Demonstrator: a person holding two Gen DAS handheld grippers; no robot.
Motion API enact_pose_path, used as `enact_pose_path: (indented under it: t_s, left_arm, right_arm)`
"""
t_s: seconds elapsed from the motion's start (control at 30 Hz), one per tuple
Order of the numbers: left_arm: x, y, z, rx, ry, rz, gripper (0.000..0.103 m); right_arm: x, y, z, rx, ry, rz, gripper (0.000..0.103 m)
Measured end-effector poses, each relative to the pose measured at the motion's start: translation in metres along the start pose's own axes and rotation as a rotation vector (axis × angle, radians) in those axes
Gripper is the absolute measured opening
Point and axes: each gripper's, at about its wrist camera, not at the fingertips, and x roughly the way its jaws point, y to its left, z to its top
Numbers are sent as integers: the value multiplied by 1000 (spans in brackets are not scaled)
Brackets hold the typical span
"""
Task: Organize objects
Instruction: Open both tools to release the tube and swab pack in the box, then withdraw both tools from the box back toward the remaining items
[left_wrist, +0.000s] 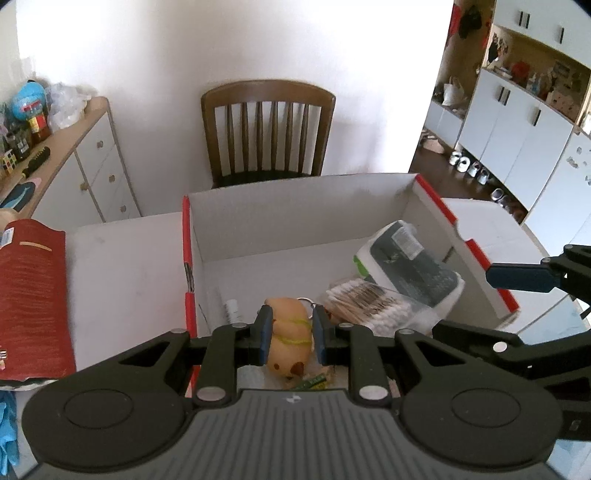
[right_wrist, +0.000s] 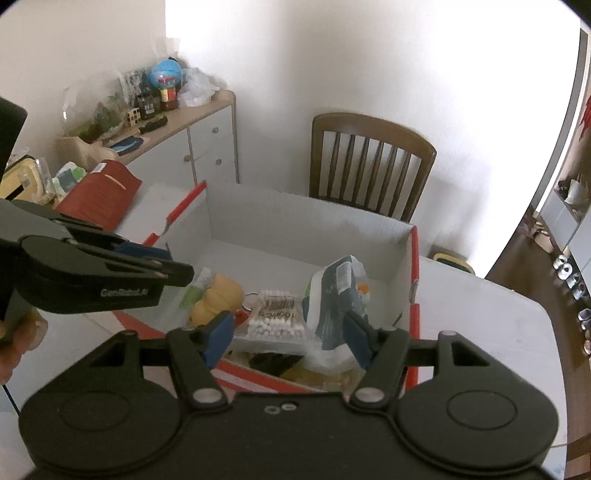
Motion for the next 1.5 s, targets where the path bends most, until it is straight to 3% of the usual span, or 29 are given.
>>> enact_pose_path:
  t_s: [0.7, 0.8, 0.83, 0.87, 1.03, 1.23, 1.37, 1.5]
  left_arm:
    - [-84, -36, -45, 76, -86, -61, 22]
    - [-93, -41, -55, 85, -94, -73, 47]
    - [-97, -43, -59, 90, -103, -76, 62]
    - [-101, -45, -63, 100, -114, -77, 66]
    - [-113, -51, -77, 107, -115, -98, 66]
    - [-125, -53, -101, 97, -118, -123, 80]
    - [-129, -56, -122, 87, -105, -143, 81]
    - [-132, -63, -145, 96, -91, -162, 89]
  right_arm:
    - [-86, 4, -33, 10, -86, 38, 75]
    - [-95, 2, -42, 29, -92, 37, 76]
    - [-98, 2, -45, 36, -96, 37, 77]
    - [-101, 2, -48, 39, -101, 36, 77]
    - [-113, -2, -65, 60, -102, 31, 80]
    - [-128, -4, -88, 68, -111, 11, 89]
    - [-136, -4, -104, 70, -116, -5, 93]
    - [-139, -6, -122, 85, -109, -24, 95]
